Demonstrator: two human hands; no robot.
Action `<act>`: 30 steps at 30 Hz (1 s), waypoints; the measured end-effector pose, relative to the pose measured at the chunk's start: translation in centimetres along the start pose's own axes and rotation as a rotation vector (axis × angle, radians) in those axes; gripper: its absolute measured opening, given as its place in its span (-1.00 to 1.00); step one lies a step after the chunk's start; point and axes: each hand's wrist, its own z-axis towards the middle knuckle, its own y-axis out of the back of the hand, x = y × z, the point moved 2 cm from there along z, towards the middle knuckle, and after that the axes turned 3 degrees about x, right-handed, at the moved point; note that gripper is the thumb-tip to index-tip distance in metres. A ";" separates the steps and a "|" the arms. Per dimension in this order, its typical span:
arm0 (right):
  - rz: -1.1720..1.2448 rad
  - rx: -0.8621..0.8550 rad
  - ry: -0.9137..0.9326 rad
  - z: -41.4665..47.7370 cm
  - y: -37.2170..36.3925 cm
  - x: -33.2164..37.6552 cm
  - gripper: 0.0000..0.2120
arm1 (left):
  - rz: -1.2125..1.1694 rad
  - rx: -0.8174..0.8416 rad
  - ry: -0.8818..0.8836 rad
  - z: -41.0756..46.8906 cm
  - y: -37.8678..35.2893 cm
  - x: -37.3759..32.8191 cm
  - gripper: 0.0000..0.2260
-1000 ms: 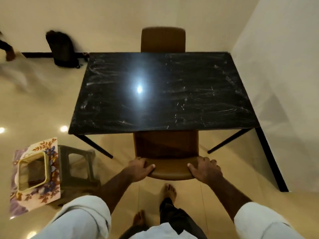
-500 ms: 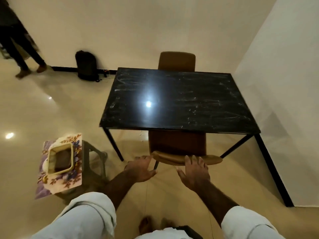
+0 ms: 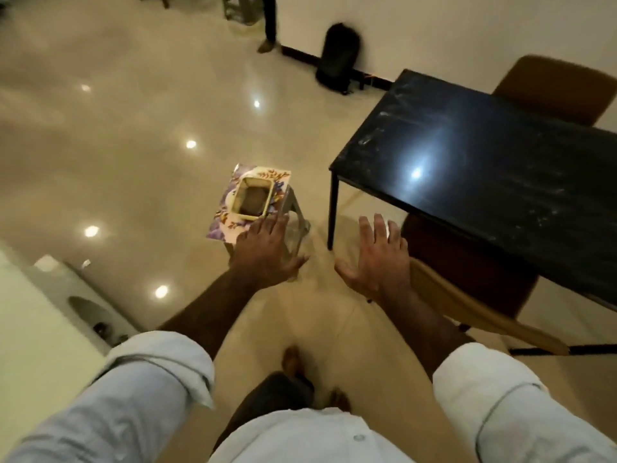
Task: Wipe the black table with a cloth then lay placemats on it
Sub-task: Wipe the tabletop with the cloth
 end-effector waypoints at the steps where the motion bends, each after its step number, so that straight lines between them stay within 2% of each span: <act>1: 0.002 0.006 0.035 0.6 -0.1 1.6 0.06 | 0.002 -0.024 0.029 -0.6 0.4 1.6 -0.02; 6: 0.004 0.008 0.215 4.3 -1.1 10.0 0.06 | -0.004 -0.043 0.213 -2.6 1.3 10.4 -0.02; 13: -0.063 0.055 0.346 10.8 -4.1 25.0 0.09 | -0.046 -0.023 0.387 -3.5 2.0 26.1 0.02; 23: -0.084 0.135 0.401 21.7 -6.9 45.3 0.06 | -0.107 0.089 0.477 -1.1 3.4 46.9 0.02; 30: -0.081 0.203 0.383 33.3 -9.2 52.9 0.09 | -0.115 0.161 0.475 8.1 4.3 57.7 0.03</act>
